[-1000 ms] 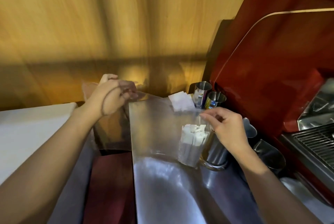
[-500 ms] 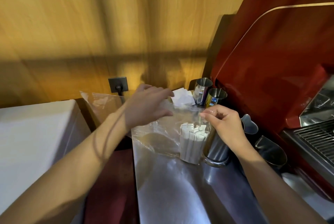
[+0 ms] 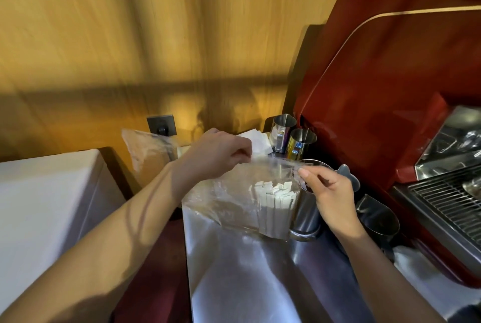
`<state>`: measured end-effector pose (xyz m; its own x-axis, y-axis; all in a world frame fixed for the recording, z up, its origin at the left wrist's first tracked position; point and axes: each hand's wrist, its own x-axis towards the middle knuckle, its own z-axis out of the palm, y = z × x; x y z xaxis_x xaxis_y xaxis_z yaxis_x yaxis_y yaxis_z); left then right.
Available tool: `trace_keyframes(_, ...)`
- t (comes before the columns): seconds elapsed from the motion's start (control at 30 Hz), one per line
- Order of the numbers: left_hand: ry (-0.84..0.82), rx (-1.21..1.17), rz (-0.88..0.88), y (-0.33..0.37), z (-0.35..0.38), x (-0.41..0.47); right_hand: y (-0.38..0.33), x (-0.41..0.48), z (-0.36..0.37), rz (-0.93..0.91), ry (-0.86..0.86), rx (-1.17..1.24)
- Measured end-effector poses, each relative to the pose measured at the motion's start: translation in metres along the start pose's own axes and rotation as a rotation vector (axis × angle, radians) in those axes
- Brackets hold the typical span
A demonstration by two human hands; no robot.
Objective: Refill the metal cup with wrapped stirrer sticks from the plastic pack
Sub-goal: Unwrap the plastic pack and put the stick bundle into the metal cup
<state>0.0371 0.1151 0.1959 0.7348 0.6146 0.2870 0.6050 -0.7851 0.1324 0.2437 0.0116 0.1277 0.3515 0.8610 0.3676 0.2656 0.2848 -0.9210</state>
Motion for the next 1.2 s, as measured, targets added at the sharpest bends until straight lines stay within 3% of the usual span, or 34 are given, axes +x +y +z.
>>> trace_keyframes(0.07, -0.063, -0.003, -0.051, -0.006, -0.002, -0.002, 0.002, 0.002, -0.002, 0.01, -0.016, -0.053)
trace_keyframes(0.23, 0.036, -0.022, -0.105, -0.017, -0.005, -0.011, 0.007, 0.004, -0.007, 0.035, 0.006, -0.057)
trace_keyframes(0.43, -0.009, -0.021, -0.191, -0.028, -0.005, -0.019, -0.008, 0.014, 0.01, 0.026, 0.084, -0.091)
trace_keyframes(0.5, 0.0, -0.025, -0.243, -0.032, 0.001, -0.023, -0.015, 0.018, 0.033, 0.001, -0.042, -0.199)
trace_keyframes(0.6, -0.127, 0.03, -0.298, -0.038, 0.009, -0.03, -0.015, 0.015, 0.057, -0.014, -0.293, -0.331)
trace_keyframes(0.67, -0.139, -0.022, -0.328, -0.043, 0.011, -0.039, -0.013, 0.017, 0.054, -0.064, -0.259, -0.309)
trace_keyframes(0.77, -0.002, -0.042, -0.274, -0.045, 0.006, -0.049, -0.009, 0.022, 0.042, -0.118, -0.075, -0.223)
trace_keyframes(0.87, -0.059, 0.009, -0.281, -0.045, -0.004, -0.049, -0.005, 0.027, 0.04, -0.069, 0.018, -0.144)
trace_keyframes(1.03, -0.002, 0.099, -0.268, -0.049, 0.002, -0.05, 0.01, 0.022, 0.041, 0.049, -0.236, -0.332)
trace_keyframes(1.13, -0.019, 0.08, -0.289, -0.048, 0.005, -0.047, 0.014, 0.017, 0.038, 0.049, -0.219, -0.358)
trace_keyframes(1.2, 0.061, 0.112, -0.216, -0.05, 0.001, -0.046, 0.011, 0.017, 0.035, 0.025, -0.179, -0.34)
